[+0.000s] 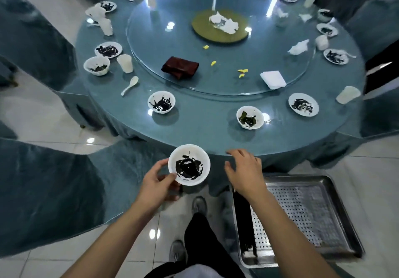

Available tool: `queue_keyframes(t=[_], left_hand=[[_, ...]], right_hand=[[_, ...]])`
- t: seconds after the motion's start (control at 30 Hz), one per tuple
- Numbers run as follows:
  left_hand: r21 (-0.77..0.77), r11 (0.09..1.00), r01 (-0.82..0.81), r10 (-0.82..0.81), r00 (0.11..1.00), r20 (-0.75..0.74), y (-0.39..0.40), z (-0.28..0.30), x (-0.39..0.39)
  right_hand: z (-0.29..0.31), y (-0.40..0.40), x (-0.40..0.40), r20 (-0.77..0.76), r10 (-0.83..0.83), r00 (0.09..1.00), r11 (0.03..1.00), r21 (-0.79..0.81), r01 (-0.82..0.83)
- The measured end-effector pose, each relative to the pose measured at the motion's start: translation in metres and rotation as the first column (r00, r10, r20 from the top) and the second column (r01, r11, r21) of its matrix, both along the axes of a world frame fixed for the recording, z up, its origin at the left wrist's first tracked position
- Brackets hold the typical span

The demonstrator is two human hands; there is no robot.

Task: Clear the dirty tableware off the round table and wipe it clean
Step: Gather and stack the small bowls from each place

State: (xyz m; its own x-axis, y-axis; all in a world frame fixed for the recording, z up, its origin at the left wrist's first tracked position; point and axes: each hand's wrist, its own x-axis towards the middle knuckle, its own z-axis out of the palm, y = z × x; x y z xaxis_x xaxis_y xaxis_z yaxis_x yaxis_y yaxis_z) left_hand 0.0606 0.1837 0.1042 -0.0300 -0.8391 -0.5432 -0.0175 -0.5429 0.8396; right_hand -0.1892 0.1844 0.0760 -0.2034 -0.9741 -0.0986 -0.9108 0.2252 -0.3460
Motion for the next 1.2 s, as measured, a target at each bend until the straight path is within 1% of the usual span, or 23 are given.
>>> queue_keyframes(t=[0.13, 0.3, 0.4, 0.53, 0.6, 0.67, 0.77, 0.83, 0.87, 0.93, 1.03, 1.13, 1.2], left_hand=[[0.027, 0.999, 0.016, -0.017, 1.000, 0.016, -0.055, -0.021, -0.010], [0.081, 0.996, -0.034, 0.031, 0.999, 0.039, -0.109, -0.044, -0.027], [0.092, 0.994, -0.056, 0.052, 0.998, 0.047, -0.133, -0.062, -0.032], [0.106, 0.989, -0.100, 0.092, 0.993, 0.075, -0.155, -0.079, -0.035], [0.108, 0.988, -0.108, 0.101, 0.992, 0.072, -0.165, -0.084, -0.035], [0.114, 0.988, -0.104, 0.096, 0.993, 0.075, -0.172, -0.089, -0.035], [0.121, 0.988, -0.096, 0.087, 0.993, 0.078, -0.179, -0.095, -0.033], [0.122, 0.988, -0.097, 0.088, 0.993, 0.077, -0.185, -0.098, -0.031], [0.123, 0.987, -0.100, 0.091, 0.993, 0.077, -0.187, -0.099, -0.030], [0.123, 0.987, -0.100, 0.091, 0.993, 0.075, -0.192, -0.098, -0.028], [0.111, 0.989, -0.096, 0.089, 0.994, 0.066, -0.197, -0.096, -0.025], [0.110, 0.987, -0.120, 0.112, 0.991, 0.076, -0.201, -0.096, -0.022], [0.115, 0.984, -0.134, 0.126, 0.989, 0.075, -0.202, -0.095, -0.020]], right_hand=[[-0.015, -0.045, -0.028, 0.018, -0.061, 0.998, 0.997, 0.045, 0.060], [-0.030, -0.098, -0.069, 0.001, -0.143, 0.990, 0.983, 0.114, 0.142], [-0.037, -0.124, -0.093, -0.036, -0.181, 0.983, 0.974, 0.129, 0.185], [-0.045, -0.145, -0.116, -0.041, -0.320, 0.947, 0.939, 0.118, 0.323], [-0.050, -0.149, -0.124, -0.011, -0.394, 0.919, 0.912, 0.115, 0.393], [-0.056, -0.153, -0.129, 0.066, -0.506, 0.860, 0.858, 0.147, 0.493], [-0.064, -0.157, -0.132, 0.197, -0.694, 0.692, 0.718, 0.257, 0.647], [-0.069, -0.162, -0.135, 0.291, -0.742, 0.604, 0.670, 0.285, 0.686], [-0.070, -0.165, -0.135, 0.330, -0.745, 0.580, 0.664, 0.283, 0.692], [-0.073, -0.172, -0.135, 0.388, -0.723, 0.572, 0.680, 0.252, 0.688], [-0.069, -0.189, -0.120, 0.523, -0.611, 0.594, 0.764, 0.193, 0.616], [-0.053, -0.212, -0.086, 0.647, -0.448, 0.617, 0.871, 0.160, 0.465], [-0.043, -0.226, -0.056, 0.699, -0.304, 0.647, 0.944, 0.129, 0.304]])
